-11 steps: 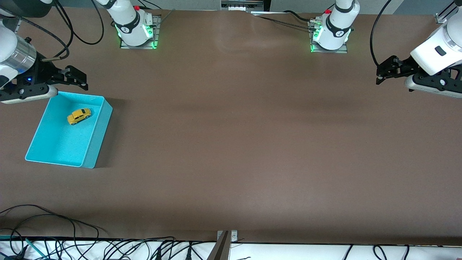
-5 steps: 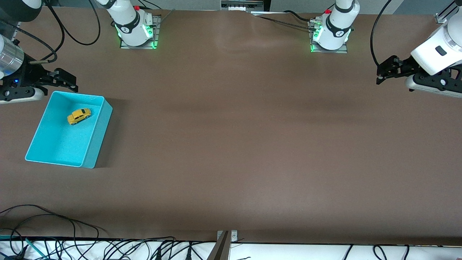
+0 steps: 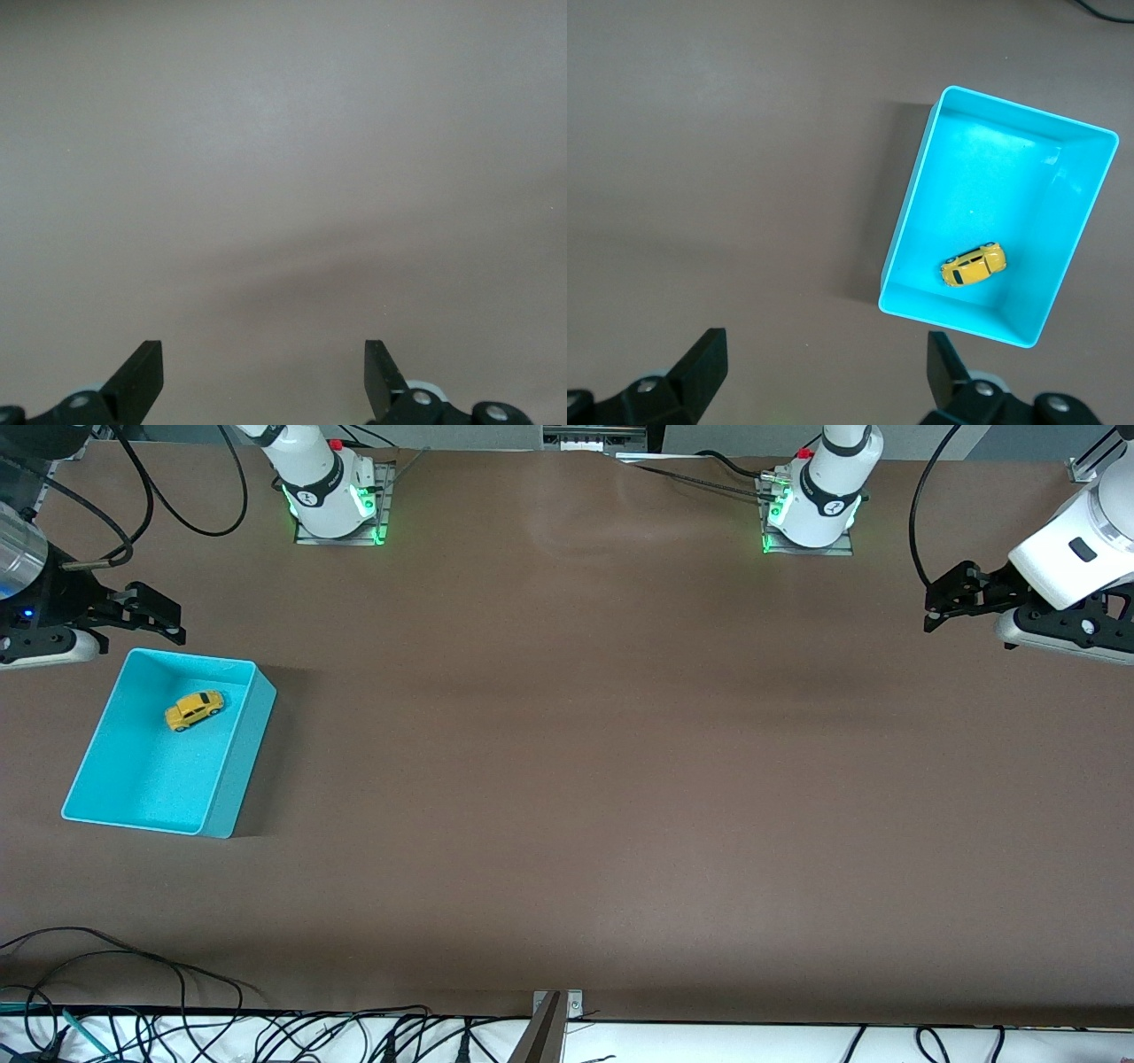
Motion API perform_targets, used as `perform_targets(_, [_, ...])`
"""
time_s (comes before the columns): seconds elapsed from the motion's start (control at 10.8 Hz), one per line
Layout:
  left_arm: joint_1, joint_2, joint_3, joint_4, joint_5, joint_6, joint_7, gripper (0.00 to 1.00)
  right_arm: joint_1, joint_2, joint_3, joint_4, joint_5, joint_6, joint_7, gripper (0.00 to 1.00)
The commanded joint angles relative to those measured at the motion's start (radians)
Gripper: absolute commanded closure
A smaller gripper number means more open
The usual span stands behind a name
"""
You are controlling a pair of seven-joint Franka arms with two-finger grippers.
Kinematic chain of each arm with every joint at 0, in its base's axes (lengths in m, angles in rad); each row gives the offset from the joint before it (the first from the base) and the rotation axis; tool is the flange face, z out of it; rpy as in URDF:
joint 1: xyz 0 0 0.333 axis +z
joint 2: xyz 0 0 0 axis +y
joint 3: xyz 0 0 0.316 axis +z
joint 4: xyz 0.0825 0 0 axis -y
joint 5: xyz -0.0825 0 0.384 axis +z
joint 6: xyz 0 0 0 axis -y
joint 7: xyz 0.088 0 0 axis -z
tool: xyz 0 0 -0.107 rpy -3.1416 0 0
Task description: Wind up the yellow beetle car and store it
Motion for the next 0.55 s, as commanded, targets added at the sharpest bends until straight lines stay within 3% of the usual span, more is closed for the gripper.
perform_targets(0.0, [0.002,-0.002,-0.001,0.009,-0.006,-0.017,0.0,0.0,0.003,0.029,0.005,0.06,-0.02,-0.044,0.018,0.0])
perform_targets(0.46, [0.001,0.0,-0.001,0.014,-0.008,-0.016,0.0,0.0,0.003,0.044,0.016,0.16,-0.009,-0.133,0.023,0.0])
